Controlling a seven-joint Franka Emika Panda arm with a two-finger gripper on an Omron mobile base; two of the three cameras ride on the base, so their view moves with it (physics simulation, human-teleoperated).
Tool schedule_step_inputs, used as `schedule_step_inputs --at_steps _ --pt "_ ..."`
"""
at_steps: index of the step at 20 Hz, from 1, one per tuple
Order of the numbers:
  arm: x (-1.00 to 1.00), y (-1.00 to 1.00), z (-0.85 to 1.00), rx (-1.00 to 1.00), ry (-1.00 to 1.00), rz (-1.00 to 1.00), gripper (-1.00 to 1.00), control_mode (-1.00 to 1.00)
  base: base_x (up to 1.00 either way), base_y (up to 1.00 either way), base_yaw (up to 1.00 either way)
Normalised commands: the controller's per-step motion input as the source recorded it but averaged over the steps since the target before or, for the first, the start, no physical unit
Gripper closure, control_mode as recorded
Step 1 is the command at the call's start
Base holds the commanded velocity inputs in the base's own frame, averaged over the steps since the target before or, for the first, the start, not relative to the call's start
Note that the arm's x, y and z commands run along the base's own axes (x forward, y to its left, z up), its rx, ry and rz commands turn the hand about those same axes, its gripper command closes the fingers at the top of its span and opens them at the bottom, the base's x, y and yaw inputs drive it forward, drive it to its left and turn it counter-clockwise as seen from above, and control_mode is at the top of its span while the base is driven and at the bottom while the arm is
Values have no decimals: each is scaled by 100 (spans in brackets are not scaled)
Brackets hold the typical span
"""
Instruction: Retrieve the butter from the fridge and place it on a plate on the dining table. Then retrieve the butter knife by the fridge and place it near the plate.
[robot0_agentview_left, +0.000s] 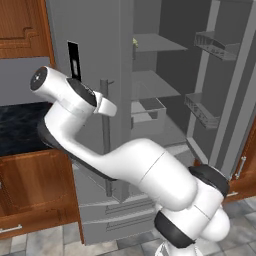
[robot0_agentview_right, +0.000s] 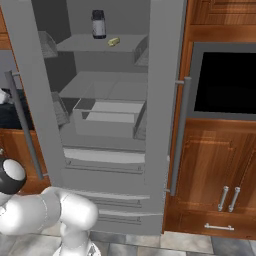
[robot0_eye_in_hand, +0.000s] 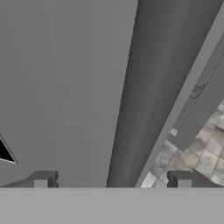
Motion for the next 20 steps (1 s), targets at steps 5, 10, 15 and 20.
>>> schedule_step_inputs --at_steps 5,10,15,20 --pt "-64 12 -28 -2 -5 0 -100 -100 0 0 0" --pt "-99 -35 0 6 0 14 -100 -100 0 0 0" --pt "-98 -97 0 31 -2 25 -100 -100 0 0 0" --pt "-37 -100 -1 61 0 15 -100 -100 0 0 0"
